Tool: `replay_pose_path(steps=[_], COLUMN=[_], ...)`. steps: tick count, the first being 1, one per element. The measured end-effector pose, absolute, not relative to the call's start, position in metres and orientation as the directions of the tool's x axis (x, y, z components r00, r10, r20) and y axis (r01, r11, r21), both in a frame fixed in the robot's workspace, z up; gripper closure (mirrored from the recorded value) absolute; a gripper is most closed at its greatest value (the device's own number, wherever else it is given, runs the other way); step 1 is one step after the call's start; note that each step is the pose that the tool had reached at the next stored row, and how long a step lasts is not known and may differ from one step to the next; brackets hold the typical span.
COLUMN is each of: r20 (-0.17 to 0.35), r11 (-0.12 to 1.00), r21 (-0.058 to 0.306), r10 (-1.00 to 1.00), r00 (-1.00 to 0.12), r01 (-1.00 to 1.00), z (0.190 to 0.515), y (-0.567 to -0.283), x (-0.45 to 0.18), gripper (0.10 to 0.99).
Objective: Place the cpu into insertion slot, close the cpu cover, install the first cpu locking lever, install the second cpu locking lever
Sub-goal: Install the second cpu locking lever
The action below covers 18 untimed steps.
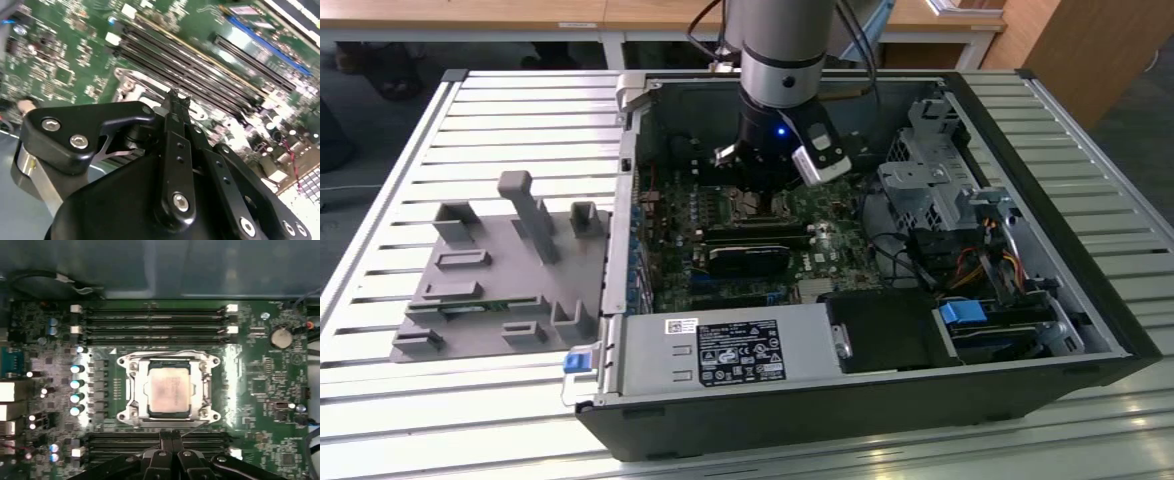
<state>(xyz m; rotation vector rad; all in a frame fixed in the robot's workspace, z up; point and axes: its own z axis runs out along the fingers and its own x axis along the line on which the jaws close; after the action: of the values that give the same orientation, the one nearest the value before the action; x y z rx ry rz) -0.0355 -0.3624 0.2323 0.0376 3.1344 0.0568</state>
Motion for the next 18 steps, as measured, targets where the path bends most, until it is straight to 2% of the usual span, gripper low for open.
replay_pose_path(steps=[10,18], r20=[-0.004,-0.003], r11=[0.999,0.996], r21=[0.042,0.085], r10=[0.024,0.024], r00=[-1.000,-1.000], r01=[0.024,0.024], z=[0.222,0.221], y=[-0.363,-0.373], x=[-0.041,-0.046], gripper=[0.980,0.980])
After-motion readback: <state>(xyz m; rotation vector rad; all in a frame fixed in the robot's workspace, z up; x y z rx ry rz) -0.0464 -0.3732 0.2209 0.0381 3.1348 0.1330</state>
